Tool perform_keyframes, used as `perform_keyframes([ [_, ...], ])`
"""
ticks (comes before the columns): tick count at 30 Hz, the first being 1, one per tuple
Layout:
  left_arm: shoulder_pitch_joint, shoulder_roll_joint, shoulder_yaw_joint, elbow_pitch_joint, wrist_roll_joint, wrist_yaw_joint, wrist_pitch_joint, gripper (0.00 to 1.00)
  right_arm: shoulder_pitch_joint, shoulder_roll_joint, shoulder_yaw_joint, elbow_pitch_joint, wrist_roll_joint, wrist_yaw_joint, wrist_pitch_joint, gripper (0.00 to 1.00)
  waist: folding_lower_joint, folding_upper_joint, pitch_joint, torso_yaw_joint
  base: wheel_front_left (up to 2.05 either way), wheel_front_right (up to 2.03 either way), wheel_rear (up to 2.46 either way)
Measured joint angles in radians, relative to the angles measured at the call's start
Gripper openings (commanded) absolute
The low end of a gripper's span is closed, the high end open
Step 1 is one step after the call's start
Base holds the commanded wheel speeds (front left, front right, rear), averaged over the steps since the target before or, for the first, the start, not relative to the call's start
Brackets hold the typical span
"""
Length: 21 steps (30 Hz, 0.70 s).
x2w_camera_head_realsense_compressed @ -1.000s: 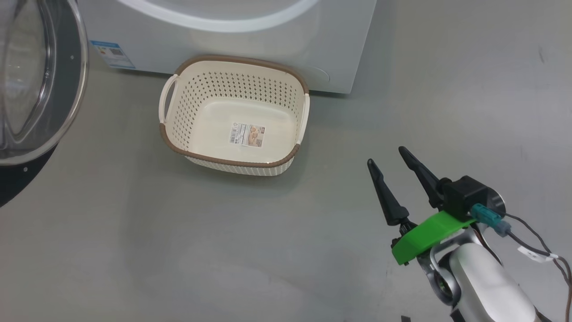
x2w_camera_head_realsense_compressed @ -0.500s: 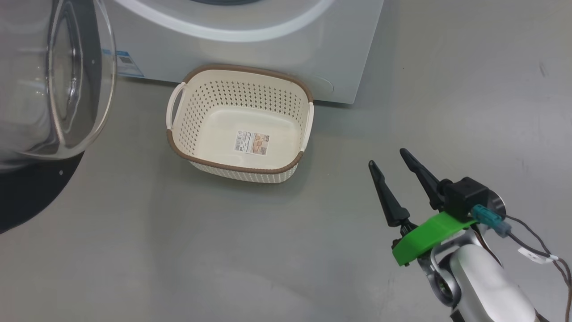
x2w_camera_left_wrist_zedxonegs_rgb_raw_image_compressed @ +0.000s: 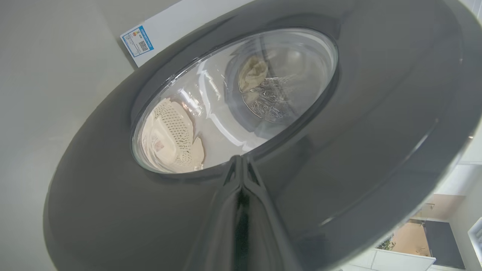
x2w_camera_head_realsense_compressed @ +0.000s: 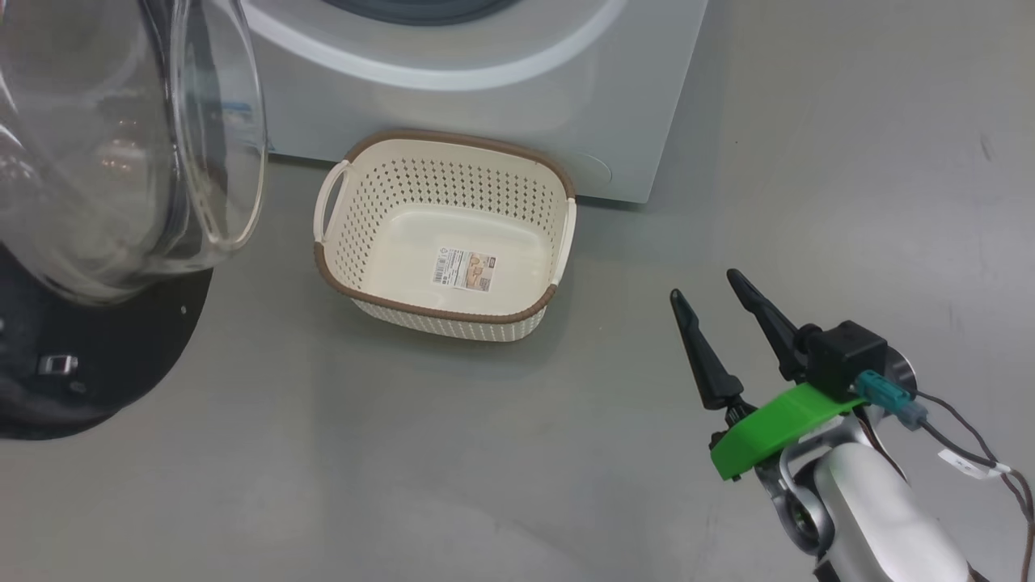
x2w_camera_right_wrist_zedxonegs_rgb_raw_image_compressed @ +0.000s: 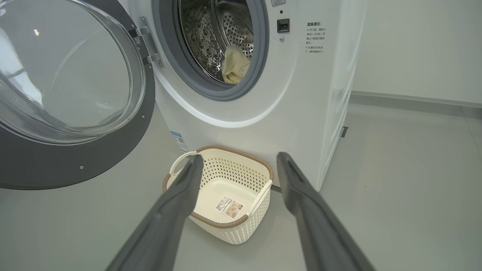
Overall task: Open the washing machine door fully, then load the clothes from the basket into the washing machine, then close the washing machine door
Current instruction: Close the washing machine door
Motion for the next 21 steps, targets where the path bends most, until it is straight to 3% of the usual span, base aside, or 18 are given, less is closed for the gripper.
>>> perform_keyframes([
  [10, 0.063, -0.079, -0.032, -0.199, -0.029, 0.058, 0.043, 0.00, 0.000, 0.010, -0.002, 0.000, 0.004, 0.000, 0.000, 1.00, 0.0000, 0.0000, -0.007, -0.021, 0.00, 0.00, 0.00],
  [21, 0.093, -0.152, -0.089, -0.335, -0.039, 0.079, 0.057, 0.00, 0.000, 0.016, -0.003, 0.001, 0.007, 0.000, 0.000, 1.00, 0.0000, 0.0000, -0.005, -0.058, 0.00, 0.00, 0.00],
])
